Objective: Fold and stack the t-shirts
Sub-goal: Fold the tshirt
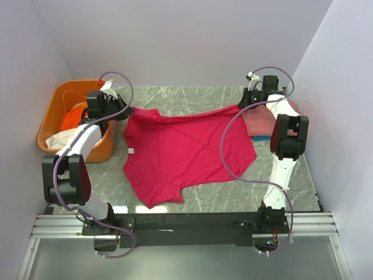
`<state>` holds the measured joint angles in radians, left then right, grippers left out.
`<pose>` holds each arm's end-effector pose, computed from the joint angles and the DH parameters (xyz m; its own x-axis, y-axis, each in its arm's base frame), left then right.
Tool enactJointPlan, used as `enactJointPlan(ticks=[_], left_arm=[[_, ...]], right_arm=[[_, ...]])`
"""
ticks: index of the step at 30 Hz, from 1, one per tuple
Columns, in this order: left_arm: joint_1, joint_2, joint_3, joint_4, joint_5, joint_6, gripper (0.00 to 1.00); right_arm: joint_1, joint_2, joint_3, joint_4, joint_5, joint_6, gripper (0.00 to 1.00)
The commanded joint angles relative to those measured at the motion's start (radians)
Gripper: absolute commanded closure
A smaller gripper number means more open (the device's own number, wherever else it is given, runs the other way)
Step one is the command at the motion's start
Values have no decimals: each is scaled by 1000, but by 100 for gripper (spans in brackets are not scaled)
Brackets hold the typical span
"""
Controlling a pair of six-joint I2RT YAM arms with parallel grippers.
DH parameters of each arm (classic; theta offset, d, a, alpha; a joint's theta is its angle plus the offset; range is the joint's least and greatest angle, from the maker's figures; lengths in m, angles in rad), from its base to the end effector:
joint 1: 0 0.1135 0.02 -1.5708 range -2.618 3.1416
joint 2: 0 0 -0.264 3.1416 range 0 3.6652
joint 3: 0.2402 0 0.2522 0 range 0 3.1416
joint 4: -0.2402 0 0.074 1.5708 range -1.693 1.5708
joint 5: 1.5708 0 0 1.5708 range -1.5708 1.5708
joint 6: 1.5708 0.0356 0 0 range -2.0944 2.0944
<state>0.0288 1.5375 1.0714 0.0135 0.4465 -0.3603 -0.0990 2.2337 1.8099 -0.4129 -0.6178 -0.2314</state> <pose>0.3527 -0.0052 0.2745 -0.5368 -0.3336 -0.7750 0.1848 0.8497 -0.4938 0.4990 -0.0288 0.1991 -0.6490 -0.1234 -0.7507 -0.4669 0.8437 0.2649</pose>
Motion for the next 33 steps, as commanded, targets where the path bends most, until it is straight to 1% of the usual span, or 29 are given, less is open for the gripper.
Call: enactJointPlan(ticks=[1, 6, 13, 21, 33], left_arm=[[-4, -10, 30, 14, -8, 9, 100], [-6, -19, 41, 3, -8, 14, 100], [-6, -42, 13, 11, -11, 17, 100], [-7, -54, 12, 3, -14, 18, 100], [-9, -100, -34, -10, -17, 20, 100]], right_arm=[[-11, -95, -15, 49, -40, 1, 100], [-27, -118, -47, 48, -63, -17, 100], [-53, -143, -84, 48, -106, -34, 100], [-61, -154, -118, 31, -117, -62, 100], [-62, -154, -110, -1, -117, -85, 100]])
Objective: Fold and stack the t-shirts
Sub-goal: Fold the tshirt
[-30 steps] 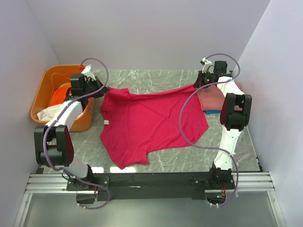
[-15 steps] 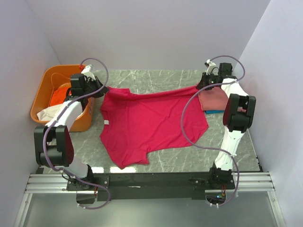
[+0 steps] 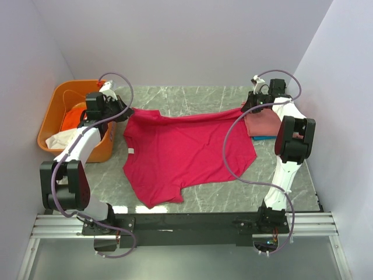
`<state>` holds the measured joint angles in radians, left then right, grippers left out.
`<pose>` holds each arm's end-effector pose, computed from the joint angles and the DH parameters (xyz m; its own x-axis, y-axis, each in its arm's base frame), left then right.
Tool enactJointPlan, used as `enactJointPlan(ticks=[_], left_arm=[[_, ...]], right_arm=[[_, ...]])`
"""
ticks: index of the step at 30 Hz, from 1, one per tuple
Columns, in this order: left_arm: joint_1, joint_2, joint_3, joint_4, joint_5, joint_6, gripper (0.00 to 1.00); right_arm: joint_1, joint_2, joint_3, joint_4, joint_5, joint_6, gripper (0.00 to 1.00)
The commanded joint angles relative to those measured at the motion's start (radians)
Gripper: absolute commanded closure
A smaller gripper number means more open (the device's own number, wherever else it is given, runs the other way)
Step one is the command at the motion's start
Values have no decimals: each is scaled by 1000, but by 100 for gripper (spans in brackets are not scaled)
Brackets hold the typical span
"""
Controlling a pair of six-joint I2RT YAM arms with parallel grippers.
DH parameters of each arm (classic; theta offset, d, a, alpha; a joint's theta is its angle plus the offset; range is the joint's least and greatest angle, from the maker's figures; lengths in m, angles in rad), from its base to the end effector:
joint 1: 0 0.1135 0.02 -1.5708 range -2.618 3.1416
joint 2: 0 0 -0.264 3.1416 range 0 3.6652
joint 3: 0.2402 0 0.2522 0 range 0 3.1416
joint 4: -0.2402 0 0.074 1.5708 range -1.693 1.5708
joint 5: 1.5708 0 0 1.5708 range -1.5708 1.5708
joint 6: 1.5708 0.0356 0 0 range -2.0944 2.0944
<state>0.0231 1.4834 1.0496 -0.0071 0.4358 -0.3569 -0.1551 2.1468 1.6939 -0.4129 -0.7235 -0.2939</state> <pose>0.3408 -0.0072 0.2826 -0.5258 -0.3289 -0.7844 0.1890 0.8540 -0.4848 0.4735 -0.0502 0.2050 -0.6310 -0.1211 -0.7663 -0.5128 0.8063 0.2948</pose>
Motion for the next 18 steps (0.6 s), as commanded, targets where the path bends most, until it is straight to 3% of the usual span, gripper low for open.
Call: enactJointPlan(ticks=[1, 14, 18], left_arm=[[-6, -48, -19, 10, -8, 16, 100], [-17, -112, -74, -22, -69, -5, 100], [-77, -141, -99, -27, -110, -25, 100]], right_arm=[[-6, -65, 6, -1, -11, -22, 100], [-6, -56, 23, -23, -2, -22, 100], [-6, -51, 30, -30, -2, -25, 100]])
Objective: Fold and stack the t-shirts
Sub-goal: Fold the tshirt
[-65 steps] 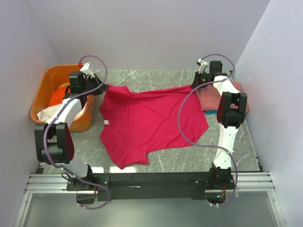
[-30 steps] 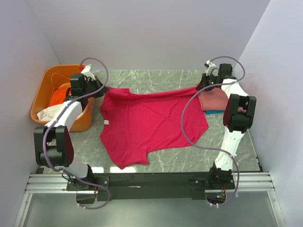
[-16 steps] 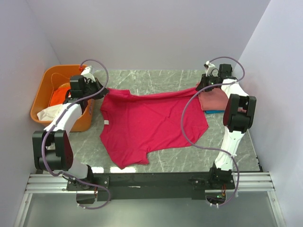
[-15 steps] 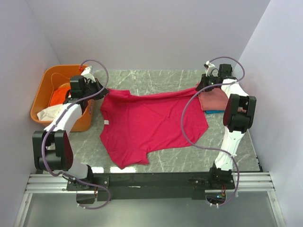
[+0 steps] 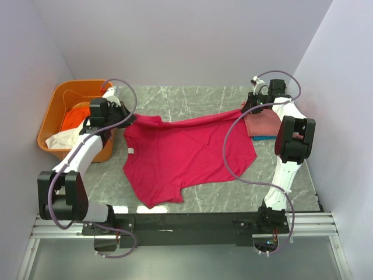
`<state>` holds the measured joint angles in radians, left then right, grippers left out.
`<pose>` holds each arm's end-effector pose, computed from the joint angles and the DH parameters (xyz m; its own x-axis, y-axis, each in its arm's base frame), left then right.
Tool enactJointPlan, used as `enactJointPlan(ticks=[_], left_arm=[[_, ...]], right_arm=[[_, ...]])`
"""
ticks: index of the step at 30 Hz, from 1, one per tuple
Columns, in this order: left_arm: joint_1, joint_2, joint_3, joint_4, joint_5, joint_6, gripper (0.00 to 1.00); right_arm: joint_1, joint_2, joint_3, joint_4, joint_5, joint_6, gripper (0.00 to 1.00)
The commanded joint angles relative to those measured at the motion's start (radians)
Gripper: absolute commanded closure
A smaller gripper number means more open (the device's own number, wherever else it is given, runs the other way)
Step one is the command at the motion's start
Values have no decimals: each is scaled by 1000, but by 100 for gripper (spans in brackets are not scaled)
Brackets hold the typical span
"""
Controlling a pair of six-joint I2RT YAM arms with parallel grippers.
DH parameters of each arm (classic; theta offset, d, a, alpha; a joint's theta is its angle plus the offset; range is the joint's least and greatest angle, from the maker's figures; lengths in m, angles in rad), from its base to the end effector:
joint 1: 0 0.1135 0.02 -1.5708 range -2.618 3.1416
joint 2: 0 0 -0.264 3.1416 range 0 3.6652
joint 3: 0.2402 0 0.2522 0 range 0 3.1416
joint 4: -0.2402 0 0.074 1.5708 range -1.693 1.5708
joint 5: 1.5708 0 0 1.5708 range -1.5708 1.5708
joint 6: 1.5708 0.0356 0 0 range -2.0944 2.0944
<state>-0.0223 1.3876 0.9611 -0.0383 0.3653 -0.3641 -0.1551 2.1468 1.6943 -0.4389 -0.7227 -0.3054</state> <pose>0.3153 -0.0198 0.2783 -0.5399 -0.3206 -0.7783 0.1582 0.8695 -0.4680 0.4716 -0.0499 0.2034 -0.6444 -0.1275 -0.7540 -0.5122 0.8041 0.3018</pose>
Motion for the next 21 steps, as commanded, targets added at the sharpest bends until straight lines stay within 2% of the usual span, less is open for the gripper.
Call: enactJointPlan(ticks=[1, 8, 21], left_arm=[[-48, -53, -16, 0, -49, -22, 100], [-106, -85, -36, -14, -130, -56, 100], [-157, -99, -42, -20, -147, -75, 100]], right_arm=[[-6, -50, 30, -4, -1, -14, 100], [-6, -45, 38, -15, 0, -18, 100], [-4, -28, 67, -35, 3, -21, 100]])
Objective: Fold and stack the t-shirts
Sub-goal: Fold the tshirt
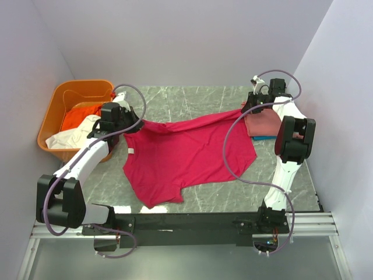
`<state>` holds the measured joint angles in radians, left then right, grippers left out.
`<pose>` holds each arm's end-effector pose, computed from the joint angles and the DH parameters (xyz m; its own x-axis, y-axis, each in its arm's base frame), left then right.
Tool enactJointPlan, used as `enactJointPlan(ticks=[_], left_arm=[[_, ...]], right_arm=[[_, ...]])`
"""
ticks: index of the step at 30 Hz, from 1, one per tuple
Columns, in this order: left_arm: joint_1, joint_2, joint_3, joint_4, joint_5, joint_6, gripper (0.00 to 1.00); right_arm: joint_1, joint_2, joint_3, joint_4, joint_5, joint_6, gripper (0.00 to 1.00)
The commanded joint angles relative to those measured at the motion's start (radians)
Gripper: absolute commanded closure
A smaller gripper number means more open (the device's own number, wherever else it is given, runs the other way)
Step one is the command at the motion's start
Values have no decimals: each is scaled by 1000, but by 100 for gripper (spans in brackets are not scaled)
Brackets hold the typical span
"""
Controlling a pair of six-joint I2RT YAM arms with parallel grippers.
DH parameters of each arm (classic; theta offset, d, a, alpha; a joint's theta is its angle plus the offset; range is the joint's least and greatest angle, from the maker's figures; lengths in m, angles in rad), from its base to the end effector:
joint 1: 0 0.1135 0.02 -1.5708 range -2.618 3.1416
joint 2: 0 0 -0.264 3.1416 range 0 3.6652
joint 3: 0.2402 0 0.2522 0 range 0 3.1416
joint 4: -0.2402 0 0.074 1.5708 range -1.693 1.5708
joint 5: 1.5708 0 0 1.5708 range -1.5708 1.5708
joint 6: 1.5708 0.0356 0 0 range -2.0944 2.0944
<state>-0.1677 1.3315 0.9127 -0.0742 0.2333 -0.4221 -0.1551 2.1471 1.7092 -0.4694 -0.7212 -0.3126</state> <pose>0.2957 -0.0584 0.2738 -0.5745 -0.3070 -0.7588 0.1402 0.8764 -0.4607 0.4711 -0.0499 0.2060 -0.6528 -0.1317 -0.7460 -0.5113 0.8033 0.3056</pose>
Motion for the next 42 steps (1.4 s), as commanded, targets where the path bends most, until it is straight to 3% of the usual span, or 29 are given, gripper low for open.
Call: enactJointPlan(ticks=[1, 9, 13, 16, 18, 22, 31, 42], left_arm=[[-13, -45, 6, 16, -20, -17, 100], [-27, -64, -11, 10, -34, -30, 100], [-29, -74, -23, 11, -28, -35, 100], [-30, -80, -31, 8, -23, -41, 100], [-35, -83, -41, 4, -25, -46, 100], [-36, -95, -67, 8, -34, -52, 100], [-36, -110, -78, -12, -60, -49, 100], [-38, -120, -115, -12, -31, -61, 100]], right_arm=[[-4, -27, 53, -6, 2, -16, 100], [-4, -32, 46, -15, -1, -32, 100], [-4, -38, 49, -35, 2, -57, 95], [-4, -50, 49, -58, 9, -81, 80], [-4, -59, 47, -74, 22, -94, 63], [-4, -119, 23, -75, 39, -126, 48], [-4, -245, -31, -115, -24, -210, 46], [-4, -285, -129, -95, -47, -215, 46]])
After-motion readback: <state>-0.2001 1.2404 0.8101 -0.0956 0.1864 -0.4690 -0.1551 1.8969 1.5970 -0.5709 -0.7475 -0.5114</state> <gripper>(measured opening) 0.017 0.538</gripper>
